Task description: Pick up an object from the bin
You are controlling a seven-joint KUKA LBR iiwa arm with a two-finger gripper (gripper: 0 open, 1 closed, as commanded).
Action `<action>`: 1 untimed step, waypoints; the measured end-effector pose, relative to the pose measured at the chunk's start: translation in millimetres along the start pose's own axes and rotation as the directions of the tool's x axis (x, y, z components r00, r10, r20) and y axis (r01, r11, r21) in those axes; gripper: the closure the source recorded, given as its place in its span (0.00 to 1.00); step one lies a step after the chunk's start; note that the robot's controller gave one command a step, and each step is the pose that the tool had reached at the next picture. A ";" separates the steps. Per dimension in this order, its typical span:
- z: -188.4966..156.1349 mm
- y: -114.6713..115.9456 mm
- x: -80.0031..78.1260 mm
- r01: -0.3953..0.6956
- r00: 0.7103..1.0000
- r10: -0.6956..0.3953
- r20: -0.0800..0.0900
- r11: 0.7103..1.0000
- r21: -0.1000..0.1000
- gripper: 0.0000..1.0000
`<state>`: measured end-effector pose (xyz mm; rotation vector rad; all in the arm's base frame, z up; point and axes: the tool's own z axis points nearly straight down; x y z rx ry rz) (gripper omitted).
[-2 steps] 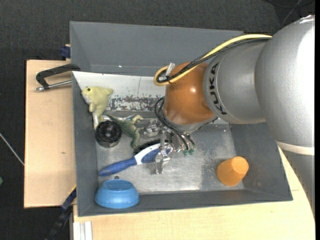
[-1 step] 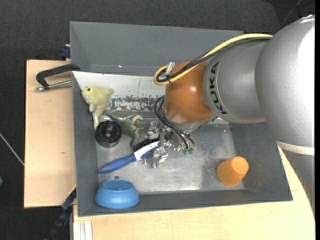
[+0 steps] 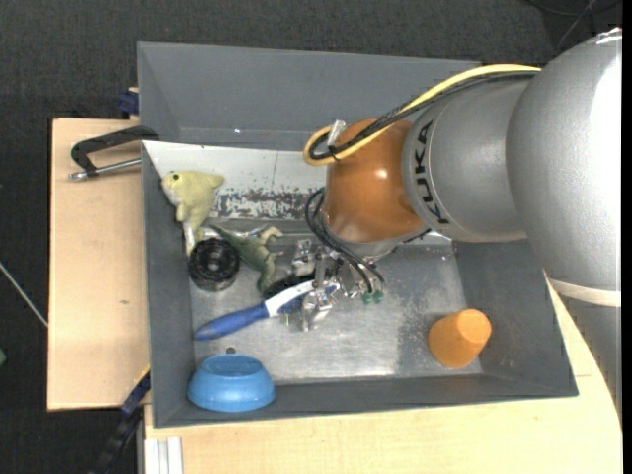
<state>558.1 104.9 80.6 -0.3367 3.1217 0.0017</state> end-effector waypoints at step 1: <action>-101.5 0.7 -3.1 0.001 1.000 -0.001 0.012 1.000 0.001 1.00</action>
Offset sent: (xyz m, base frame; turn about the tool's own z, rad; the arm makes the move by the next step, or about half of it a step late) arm 0.0000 -0.0002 0.0960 0.0000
